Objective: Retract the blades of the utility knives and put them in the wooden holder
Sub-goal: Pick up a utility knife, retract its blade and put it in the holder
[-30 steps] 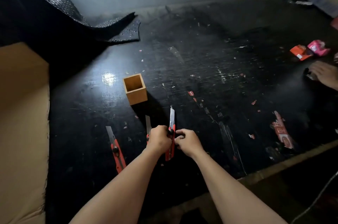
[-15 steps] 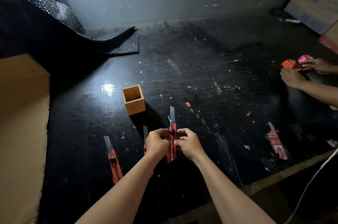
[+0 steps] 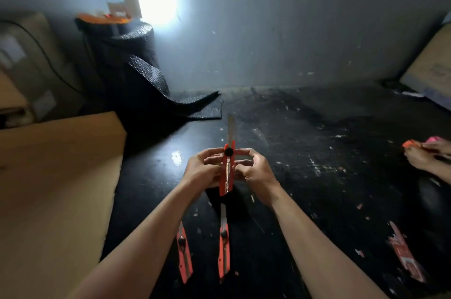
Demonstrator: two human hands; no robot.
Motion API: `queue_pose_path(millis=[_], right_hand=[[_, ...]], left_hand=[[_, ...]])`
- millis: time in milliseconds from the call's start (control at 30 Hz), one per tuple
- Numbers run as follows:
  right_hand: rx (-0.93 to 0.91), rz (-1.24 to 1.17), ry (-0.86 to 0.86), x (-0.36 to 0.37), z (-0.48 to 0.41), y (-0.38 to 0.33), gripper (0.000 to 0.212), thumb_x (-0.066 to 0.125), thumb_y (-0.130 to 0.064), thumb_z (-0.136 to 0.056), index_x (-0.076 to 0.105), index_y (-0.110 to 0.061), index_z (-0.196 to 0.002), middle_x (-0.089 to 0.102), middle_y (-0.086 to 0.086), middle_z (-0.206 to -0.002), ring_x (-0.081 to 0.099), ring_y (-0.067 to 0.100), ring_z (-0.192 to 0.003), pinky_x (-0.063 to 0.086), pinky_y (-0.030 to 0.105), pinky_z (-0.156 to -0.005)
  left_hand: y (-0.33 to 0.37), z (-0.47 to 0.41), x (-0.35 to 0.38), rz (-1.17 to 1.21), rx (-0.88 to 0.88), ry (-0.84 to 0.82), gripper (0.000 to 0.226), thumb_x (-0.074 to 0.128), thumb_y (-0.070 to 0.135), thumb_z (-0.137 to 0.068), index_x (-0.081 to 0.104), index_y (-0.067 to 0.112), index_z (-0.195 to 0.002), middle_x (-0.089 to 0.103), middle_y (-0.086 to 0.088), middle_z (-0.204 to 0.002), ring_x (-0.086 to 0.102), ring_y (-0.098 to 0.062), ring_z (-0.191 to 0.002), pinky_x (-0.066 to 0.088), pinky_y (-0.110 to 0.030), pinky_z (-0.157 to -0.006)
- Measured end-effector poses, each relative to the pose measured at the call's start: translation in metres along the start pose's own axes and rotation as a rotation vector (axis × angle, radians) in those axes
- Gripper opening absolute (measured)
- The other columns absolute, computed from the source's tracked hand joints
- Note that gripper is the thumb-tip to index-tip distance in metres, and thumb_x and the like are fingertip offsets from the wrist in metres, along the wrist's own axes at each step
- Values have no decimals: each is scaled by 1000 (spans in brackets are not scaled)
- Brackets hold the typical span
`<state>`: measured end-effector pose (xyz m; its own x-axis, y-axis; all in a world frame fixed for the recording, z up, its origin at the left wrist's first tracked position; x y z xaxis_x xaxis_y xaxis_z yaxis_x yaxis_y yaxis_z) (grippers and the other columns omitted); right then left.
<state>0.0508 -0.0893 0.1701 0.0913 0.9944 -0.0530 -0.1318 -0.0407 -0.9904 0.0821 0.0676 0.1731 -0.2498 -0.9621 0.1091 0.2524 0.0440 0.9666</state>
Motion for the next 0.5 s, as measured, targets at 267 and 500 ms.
queue_pose_path(millis=[267, 500], right_hand=[[-280, 207, 33, 31, -11, -77, 34, 67, 1, -91, 63, -21, -117, 77, 3, -103, 76, 21, -93, 64, 29, -75], [-558, 417, 127, 50, -12, -133, 22, 62, -31, -98, 68, -26, -119, 69, -10, -115, 66, 6, -95, 54, 13, -80]], left_hand=[[75, 24, -33, 66, 177, 26, 42, 67, -17, -84, 72, 5, -119, 80, -17, -106, 78, -28, -84, 66, -36, -71], [119, 32, -47, 31, 297, 57, 37, 66, -14, -88, 75, 9, -115, 83, -10, -97, 81, -29, -86, 64, -31, -65]])
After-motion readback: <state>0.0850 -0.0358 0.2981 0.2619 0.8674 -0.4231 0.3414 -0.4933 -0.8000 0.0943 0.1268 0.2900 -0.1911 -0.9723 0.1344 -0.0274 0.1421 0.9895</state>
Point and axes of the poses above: each hand's wrist, its own z-axis away from the middle knuckle, its own x-axis out of the palm, y = z × x, the point moved 3 cm from there along -z, towards the middle knuckle
